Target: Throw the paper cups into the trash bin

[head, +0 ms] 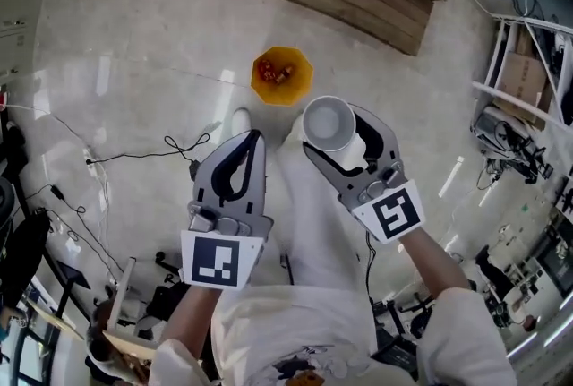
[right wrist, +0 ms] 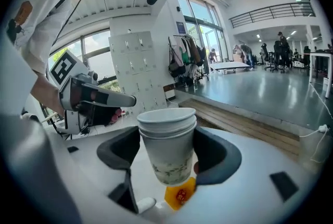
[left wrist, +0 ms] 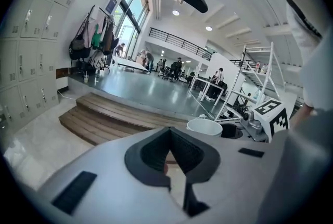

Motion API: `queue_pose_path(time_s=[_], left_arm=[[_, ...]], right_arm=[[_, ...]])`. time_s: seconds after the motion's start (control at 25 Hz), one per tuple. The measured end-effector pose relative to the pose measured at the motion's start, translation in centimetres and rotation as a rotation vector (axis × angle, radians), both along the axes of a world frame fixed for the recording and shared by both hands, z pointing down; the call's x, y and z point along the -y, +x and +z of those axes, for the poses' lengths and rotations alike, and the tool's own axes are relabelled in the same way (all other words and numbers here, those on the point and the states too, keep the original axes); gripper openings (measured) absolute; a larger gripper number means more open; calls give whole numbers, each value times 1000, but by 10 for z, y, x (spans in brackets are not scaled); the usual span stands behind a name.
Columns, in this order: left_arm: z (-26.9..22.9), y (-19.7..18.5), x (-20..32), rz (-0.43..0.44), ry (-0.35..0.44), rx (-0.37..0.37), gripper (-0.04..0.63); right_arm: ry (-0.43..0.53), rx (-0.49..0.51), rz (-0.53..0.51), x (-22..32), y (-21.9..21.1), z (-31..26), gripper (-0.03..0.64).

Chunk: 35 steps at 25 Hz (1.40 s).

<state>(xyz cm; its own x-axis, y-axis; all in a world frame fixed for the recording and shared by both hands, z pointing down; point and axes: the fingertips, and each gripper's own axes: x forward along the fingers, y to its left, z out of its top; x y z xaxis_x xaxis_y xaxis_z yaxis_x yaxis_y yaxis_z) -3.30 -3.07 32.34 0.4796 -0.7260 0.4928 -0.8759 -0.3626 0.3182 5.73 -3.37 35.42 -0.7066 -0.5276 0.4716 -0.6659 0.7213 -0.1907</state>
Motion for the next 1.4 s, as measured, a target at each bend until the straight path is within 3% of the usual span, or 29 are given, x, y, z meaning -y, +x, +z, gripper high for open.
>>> queue_pose_path(time_s=[0.32, 0.64, 1.0, 1.2, 1.4], left_arm=[[116, 9, 7, 17, -39, 5, 6], [234, 20, 12, 69, -39, 26, 6], [349, 16, 15, 12, -7, 86, 6], [426, 9, 1, -47, -150, 93, 6], [483, 10, 1, -84, -201, 108, 5]], right_arm=[[-72, -19, -32, 12, -5, 135, 330], [-75, -41, -42, 12, -8, 268, 330], [-132, -93, -66, 7, -7, 393, 330], [-147, -133, -88, 5, -11, 446, 330], [-186, -162, -60, 0, -10, 492, 330]])
